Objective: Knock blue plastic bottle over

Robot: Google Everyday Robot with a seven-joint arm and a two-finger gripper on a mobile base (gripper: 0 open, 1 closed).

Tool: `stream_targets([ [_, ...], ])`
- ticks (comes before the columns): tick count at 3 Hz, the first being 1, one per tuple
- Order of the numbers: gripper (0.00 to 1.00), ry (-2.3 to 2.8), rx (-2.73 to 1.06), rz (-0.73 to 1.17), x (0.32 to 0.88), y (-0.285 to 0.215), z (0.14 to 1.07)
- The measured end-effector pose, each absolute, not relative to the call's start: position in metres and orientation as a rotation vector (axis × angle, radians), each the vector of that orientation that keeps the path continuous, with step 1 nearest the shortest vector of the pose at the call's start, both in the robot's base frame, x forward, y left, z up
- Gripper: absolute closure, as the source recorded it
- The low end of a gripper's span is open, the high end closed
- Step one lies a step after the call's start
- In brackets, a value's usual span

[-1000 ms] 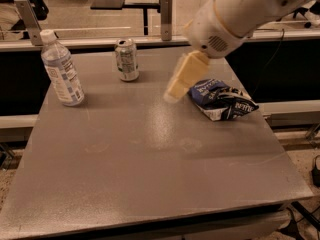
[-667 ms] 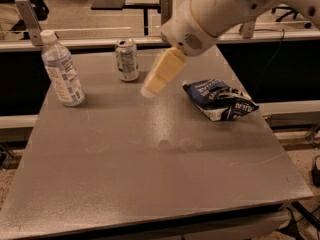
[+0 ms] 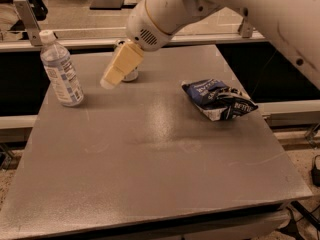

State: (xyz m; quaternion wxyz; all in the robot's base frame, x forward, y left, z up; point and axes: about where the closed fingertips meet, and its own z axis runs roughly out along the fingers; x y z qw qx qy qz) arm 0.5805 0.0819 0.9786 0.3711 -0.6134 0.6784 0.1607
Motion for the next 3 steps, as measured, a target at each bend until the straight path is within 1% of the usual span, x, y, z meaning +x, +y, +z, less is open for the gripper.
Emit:
stream_targets([
  [2,0.0,1.732,-1.542,0.459,0.615,0.139,0.965],
  [3,0.0,1.725,-1.549,0.479,0.625,0.176,0.959],
])
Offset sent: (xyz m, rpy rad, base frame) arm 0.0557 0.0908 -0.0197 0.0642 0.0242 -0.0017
